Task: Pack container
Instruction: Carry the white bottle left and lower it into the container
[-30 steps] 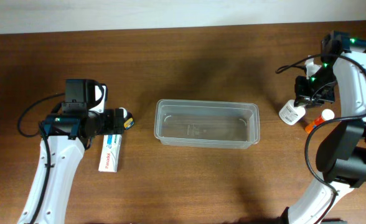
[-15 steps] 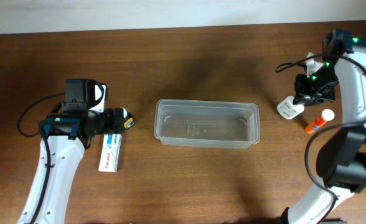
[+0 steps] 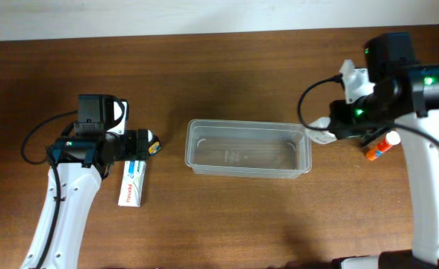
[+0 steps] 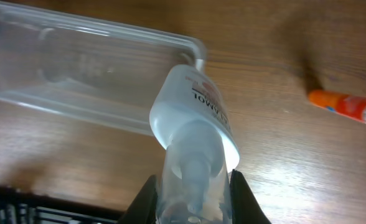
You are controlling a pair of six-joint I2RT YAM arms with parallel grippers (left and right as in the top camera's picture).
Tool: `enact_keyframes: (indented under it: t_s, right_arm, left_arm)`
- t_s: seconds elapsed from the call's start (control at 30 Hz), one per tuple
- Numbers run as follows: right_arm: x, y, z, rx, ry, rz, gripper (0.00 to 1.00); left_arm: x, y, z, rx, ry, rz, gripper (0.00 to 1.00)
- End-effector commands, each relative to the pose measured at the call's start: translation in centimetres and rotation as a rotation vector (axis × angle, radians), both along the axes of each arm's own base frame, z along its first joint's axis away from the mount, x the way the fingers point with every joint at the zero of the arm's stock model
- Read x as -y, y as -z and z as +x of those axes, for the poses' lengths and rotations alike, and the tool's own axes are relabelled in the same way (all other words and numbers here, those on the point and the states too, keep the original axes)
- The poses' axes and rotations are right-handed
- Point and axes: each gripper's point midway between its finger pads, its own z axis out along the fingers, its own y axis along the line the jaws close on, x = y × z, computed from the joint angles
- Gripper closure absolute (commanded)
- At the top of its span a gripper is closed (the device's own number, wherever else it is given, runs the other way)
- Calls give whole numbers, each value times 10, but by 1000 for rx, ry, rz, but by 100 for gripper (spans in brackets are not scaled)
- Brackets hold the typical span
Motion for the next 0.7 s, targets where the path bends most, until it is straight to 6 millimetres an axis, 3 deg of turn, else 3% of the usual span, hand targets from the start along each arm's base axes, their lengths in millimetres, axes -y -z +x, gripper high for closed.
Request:
enact_keyframes:
  t_s: [0.0,0.23,0.67]
  right_arm:
    - [-22,-6,-2,12,7,34,95]
    - [-46,20,12,-55,-48,21,95]
    - [-43,115,48,-196,-38,-57,95]
  left_arm:
    - [0,-7,5,20,-11,-15,1]
    - [0,-7,5,20,-11,-15,1]
    - [0,-7,5,21,-11,-15,1]
